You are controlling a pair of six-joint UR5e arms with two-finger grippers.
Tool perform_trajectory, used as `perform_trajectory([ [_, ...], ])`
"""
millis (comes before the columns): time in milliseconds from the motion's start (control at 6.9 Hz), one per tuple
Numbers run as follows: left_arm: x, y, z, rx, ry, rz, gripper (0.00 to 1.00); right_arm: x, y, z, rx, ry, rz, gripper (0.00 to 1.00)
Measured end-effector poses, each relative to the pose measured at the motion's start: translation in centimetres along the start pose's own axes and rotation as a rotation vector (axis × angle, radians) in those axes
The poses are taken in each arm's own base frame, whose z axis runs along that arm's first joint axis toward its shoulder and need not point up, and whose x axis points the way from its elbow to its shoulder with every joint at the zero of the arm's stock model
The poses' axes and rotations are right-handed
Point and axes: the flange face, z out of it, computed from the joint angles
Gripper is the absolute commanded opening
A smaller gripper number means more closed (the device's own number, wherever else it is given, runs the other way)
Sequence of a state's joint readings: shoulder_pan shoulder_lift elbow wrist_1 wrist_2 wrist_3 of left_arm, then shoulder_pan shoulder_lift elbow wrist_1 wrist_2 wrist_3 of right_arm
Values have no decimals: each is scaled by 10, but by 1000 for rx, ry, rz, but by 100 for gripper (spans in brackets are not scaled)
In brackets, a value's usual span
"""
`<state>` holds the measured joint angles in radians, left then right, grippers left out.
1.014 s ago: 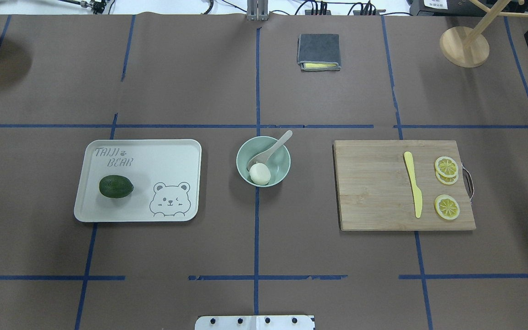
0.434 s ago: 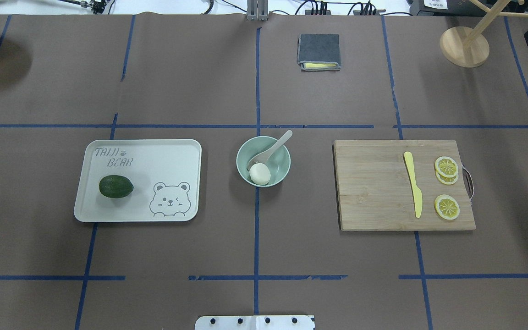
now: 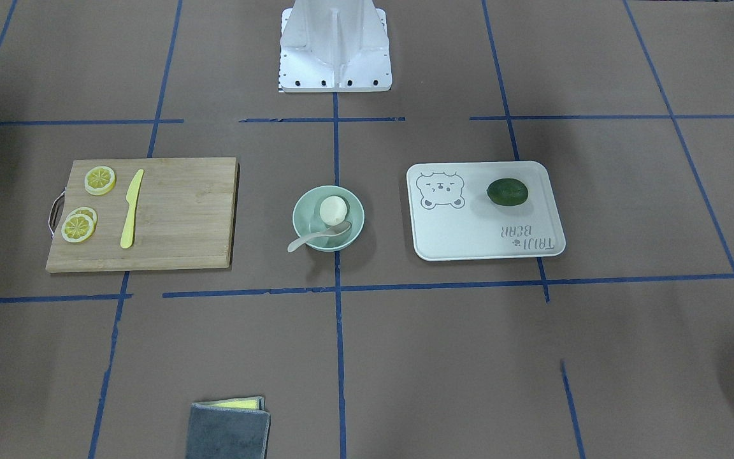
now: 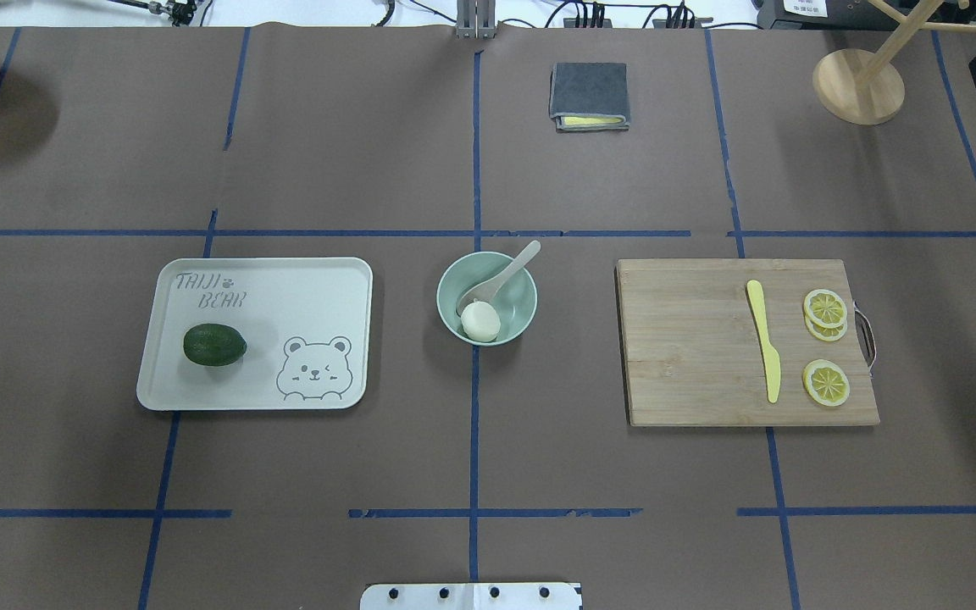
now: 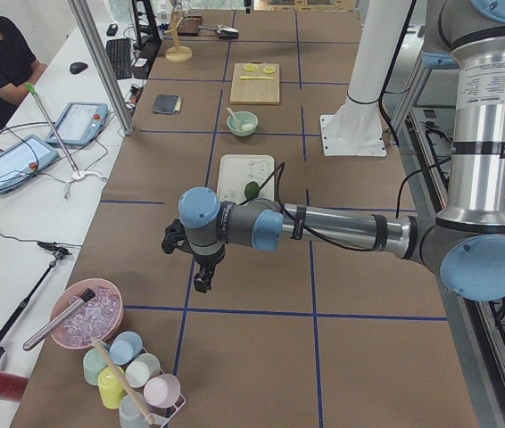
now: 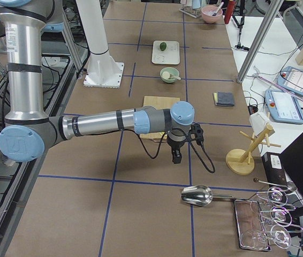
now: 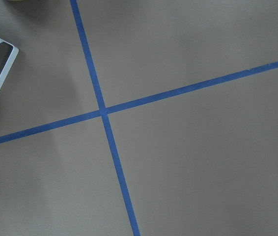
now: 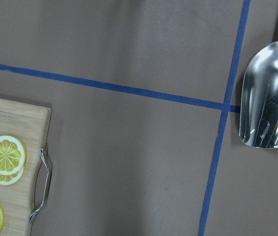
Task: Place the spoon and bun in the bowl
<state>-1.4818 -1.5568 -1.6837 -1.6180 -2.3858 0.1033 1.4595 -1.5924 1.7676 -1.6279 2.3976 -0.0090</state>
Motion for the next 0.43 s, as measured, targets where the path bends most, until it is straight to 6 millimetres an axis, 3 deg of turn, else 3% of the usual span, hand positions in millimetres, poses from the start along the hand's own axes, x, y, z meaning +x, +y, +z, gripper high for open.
perform_trajectory([
  [290,-8,6,2,-11,-4,-23,100,0,0,0,1,0,0,100],
  [434,-16,9,-6,-17,-8,-62,100,0,1,0,0,0,1,100],
])
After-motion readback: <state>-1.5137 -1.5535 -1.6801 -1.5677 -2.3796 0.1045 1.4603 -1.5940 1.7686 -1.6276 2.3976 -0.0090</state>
